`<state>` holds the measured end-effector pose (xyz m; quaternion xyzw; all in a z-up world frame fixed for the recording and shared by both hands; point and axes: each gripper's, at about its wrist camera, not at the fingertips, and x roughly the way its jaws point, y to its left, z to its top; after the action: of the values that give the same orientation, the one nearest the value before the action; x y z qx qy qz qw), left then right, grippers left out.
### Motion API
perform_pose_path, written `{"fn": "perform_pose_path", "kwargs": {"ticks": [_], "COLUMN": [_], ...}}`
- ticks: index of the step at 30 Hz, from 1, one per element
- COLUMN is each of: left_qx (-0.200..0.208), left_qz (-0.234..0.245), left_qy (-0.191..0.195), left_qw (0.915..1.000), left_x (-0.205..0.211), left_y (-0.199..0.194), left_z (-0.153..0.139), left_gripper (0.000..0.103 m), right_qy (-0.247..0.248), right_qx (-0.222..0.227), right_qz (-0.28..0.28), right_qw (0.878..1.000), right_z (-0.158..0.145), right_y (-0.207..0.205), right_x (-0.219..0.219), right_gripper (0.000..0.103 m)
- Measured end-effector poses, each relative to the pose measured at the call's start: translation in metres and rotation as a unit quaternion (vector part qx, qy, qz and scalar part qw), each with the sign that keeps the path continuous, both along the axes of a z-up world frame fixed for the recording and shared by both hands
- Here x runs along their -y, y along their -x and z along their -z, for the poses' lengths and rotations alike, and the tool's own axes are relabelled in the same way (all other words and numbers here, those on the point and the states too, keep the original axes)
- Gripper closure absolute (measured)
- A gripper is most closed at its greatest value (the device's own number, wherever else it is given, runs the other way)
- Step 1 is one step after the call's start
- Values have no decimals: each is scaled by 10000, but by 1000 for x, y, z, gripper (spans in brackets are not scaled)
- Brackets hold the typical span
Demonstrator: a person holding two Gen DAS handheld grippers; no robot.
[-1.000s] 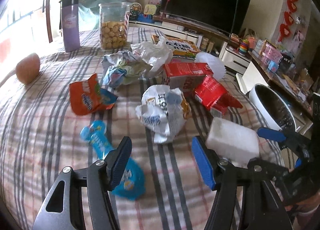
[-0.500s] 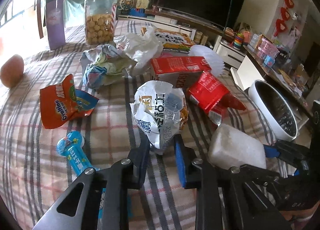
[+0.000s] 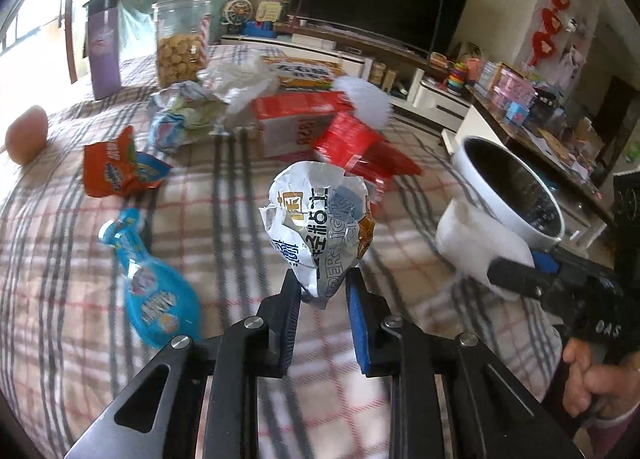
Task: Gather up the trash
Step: 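Grasp the white crumpled wrapper with the left tool while the right tool grasps the white foam block, then move both tools over the bin and open them to drop the items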
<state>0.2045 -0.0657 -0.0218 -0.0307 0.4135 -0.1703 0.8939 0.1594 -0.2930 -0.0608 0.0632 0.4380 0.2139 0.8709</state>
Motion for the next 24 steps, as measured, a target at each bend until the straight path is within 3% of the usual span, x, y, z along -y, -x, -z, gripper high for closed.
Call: {"fn": "perform_pose_path", "kwargs": {"ticks": [24], "left_qx": [148], "left_qz": [813], "left_qy": [-11], "left_qw": [9966], "left_x": [75], "left_y": [19], "left_z": [-19], "left_gripper": [81], "right_qy": [-28], "right_qx": [320], "right_qz": [848], "right_qw": [9959], "right_z": [-25], "right_y": [20], "right_x": [67], "right_gripper": [48]}}
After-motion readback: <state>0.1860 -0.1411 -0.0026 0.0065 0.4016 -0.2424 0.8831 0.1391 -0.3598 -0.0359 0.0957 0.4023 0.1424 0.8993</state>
